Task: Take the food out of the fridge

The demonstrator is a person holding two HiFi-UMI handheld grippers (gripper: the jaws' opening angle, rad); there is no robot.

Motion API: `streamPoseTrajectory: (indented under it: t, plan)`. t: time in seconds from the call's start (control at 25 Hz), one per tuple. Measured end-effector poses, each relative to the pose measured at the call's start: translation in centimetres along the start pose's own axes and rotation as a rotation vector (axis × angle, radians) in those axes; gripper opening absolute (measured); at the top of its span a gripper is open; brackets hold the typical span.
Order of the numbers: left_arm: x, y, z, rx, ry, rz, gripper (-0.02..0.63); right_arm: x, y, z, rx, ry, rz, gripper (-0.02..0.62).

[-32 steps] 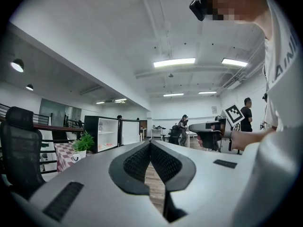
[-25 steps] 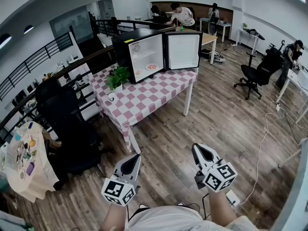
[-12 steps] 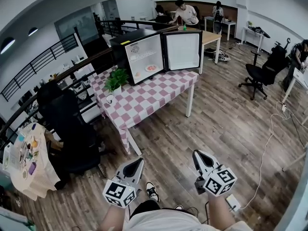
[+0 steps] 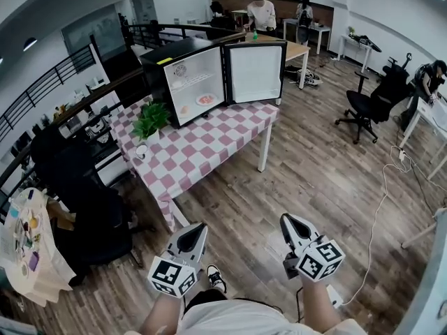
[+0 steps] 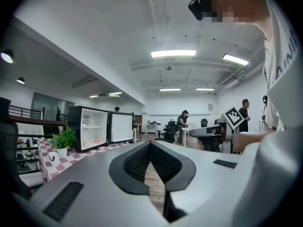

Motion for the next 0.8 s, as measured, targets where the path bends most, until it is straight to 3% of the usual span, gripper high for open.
streamPoseTrajectory:
  t: [0.24, 0.48, 0.8]
  plan:
    - [0.6, 3.0, -7.1, -0.015, -0.015, -0.008, 0.006, 1.4, 8.5, -0.2, -0.029, -0.009, -0.031, 0.02]
    - [0.6, 4.0, -14.9, -0.062, -0.017, 0.003, 0.007, 2.2, 17.2, -3.1, -0.15, -0.081, -0.041, 0.02]
    - [1.1, 4.9, -22.7, -0.089, -0.034, 0.025, 0.007, 4.2, 26.2, -4.2, -0.137, -0.077, -0.075, 0.019]
Point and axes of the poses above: the fingertips, and each gripper's own axes: y forward along the fingers, z to its right, x out of its underside, the point moved 6 cm from there along -y, backward along the fingers, and after that the axes turned 14 degrees about z, right-handed, at the moved point
